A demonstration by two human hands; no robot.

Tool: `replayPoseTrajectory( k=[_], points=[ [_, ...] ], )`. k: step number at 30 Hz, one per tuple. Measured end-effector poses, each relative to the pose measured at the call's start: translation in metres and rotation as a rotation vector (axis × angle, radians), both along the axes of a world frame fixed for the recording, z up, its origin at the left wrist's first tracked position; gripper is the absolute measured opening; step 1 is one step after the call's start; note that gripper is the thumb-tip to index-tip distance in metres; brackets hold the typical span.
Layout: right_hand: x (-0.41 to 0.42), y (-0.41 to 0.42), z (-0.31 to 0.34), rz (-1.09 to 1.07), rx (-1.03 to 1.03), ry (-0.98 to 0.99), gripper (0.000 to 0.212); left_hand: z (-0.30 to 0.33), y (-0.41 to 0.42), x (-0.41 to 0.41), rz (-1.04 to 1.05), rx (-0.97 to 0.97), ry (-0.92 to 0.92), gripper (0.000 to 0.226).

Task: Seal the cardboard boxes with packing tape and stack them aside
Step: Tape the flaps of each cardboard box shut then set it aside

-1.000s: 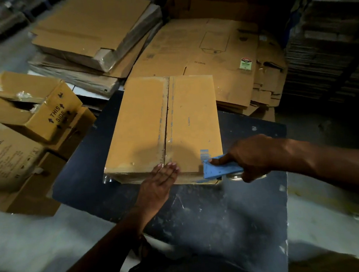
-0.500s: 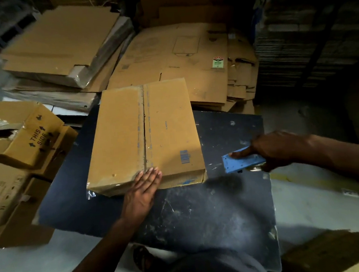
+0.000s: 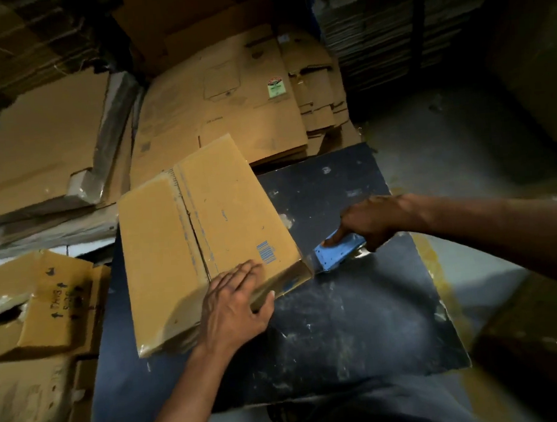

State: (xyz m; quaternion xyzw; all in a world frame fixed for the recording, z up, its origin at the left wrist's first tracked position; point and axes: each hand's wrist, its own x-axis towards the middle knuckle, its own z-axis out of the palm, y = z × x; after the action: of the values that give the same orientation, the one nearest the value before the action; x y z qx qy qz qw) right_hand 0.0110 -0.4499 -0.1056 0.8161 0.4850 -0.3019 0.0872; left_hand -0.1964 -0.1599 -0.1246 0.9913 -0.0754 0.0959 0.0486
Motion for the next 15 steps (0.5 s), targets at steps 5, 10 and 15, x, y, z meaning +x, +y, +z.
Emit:
replayPoseTrajectory(
  k=[5, 10, 15],
  points=[
    [-0.003, 0.011, -0.001, 0.033, 0.058, -0.019, 0.079, 0.011, -0.031, 0.072, -0.306, 0.133, 0.257, 0.069],
    [-0.012, 0.033, 0.013, 0.016, 0.007, -0.010, 0.041, 0.001, -0.030, 0.106, -0.474, 0.275, 0.406, 0.076],
    [-0.008, 0.046, 0.007, -0.062, -0.039, -0.011, 0.033, -0.005, -0.025, 0.118, -0.570, 0.230, 0.325, 0.068]
  ],
)
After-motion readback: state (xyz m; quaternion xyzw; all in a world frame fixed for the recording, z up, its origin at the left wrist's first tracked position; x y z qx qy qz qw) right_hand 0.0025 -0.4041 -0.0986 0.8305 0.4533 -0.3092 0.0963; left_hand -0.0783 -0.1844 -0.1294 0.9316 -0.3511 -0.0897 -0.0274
